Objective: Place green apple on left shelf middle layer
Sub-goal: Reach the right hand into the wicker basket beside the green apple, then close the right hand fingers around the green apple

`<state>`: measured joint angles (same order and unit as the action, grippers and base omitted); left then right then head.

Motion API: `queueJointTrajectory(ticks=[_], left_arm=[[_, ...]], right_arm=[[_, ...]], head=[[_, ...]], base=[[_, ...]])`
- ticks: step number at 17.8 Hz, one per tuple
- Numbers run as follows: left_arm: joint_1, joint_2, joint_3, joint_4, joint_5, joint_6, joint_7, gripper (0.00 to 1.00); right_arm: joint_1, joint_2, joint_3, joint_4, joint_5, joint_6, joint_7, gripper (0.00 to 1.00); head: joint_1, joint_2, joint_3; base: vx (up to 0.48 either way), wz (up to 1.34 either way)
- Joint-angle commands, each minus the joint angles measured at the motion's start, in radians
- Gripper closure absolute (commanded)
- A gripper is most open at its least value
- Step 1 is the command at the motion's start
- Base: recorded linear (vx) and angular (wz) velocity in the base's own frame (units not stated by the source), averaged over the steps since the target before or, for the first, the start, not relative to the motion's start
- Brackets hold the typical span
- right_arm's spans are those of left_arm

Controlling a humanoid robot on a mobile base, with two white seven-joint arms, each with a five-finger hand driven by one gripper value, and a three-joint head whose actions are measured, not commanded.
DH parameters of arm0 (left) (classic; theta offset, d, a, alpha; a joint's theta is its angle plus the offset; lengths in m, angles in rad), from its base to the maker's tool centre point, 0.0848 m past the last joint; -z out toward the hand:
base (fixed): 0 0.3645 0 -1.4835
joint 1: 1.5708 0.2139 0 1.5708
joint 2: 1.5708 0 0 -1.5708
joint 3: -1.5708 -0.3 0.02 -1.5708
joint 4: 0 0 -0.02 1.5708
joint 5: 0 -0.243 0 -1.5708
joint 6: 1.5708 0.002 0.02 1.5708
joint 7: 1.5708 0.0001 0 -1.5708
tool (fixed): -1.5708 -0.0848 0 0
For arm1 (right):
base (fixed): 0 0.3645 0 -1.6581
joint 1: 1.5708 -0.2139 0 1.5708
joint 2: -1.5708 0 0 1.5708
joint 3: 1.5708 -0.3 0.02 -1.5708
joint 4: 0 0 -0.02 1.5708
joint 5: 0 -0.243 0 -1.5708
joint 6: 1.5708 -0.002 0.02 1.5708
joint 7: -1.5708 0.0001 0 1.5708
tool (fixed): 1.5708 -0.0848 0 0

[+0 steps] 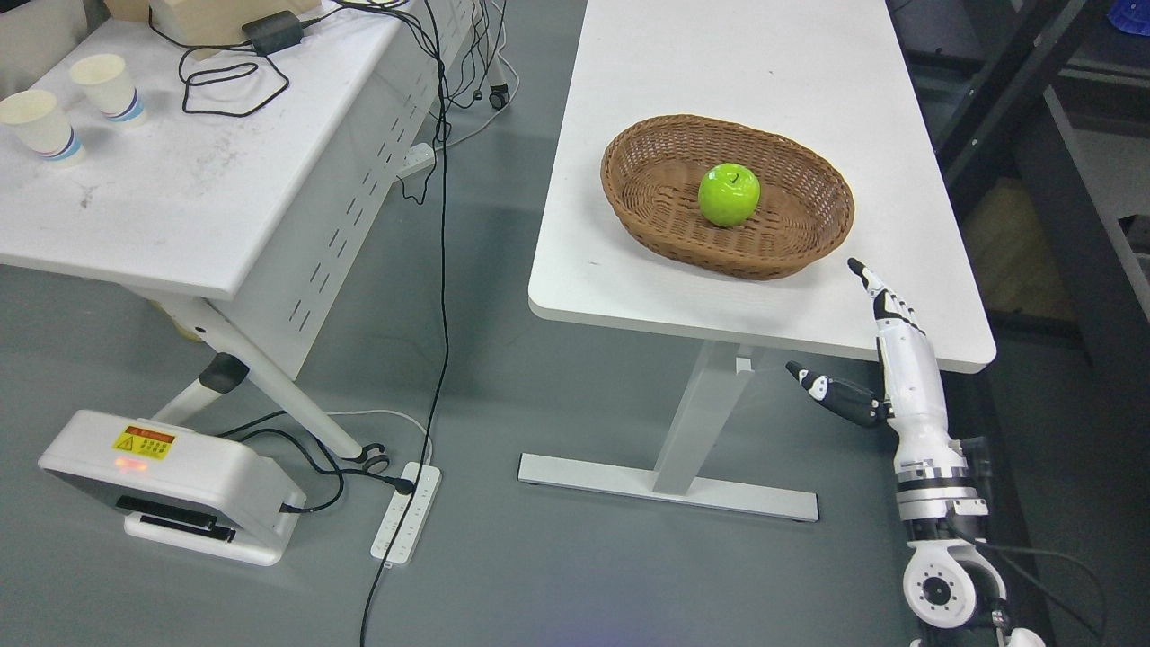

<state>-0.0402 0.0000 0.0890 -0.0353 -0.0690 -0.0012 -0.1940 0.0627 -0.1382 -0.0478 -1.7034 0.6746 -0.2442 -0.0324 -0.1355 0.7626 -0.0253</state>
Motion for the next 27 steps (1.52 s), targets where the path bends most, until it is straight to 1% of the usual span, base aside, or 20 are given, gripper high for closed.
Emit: queueJointTrajectory(ticks=[1, 7, 10, 17, 21, 27], left_arm=[[0.000, 0.017, 0.000, 0.000, 0.000, 0.000, 0.001, 0.00], [-0.001, 0.017, 0.000, 0.000, 0.000, 0.000, 0.001, 0.00], [-0.001, 0.017, 0.000, 0.000, 0.000, 0.000, 0.001, 0.00], [0.000, 0.017, 0.000, 0.000, 0.000, 0.000, 0.001, 0.00], [0.000, 0.017, 0.000, 0.000, 0.000, 0.000, 0.001, 0.00], [0.000, 0.017, 0.000, 0.000, 0.000, 0.000, 0.001, 0.00]], right_arm=[[-0.024, 0.017, 0.049, 0.004, 0.003, 0.003, 0.022, 0.01], [-0.069, 0.019, 0.054, 0.022, 0.017, 0.009, 0.034, 0.01], [-0.099, 0.014, 0.075, 0.070, 0.019, 0.036, 0.084, 0.01], [-0.101, 0.011, 0.112, 0.082, 0.022, 0.036, 0.095, 0.01], [-0.081, 0.009, 0.190, 0.111, 0.112, 0.032, 0.115, 0.01], [-0.086, 0.011, 0.198, 0.127, 0.118, 0.032, 0.115, 0.01]], head=[[0.0000, 0.000, 0.000], [0.0000, 0.000, 0.000], [0.0000, 0.000, 0.000], [0.0000, 0.000, 0.000], [0.0000, 0.000, 0.000], [0.0000, 0.000, 0.000]], base=[[0.267, 0.00], [0.255, 0.00], [0.215, 0.00], [0.186, 0.00], [0.115, 0.00], [0.063, 0.00]])
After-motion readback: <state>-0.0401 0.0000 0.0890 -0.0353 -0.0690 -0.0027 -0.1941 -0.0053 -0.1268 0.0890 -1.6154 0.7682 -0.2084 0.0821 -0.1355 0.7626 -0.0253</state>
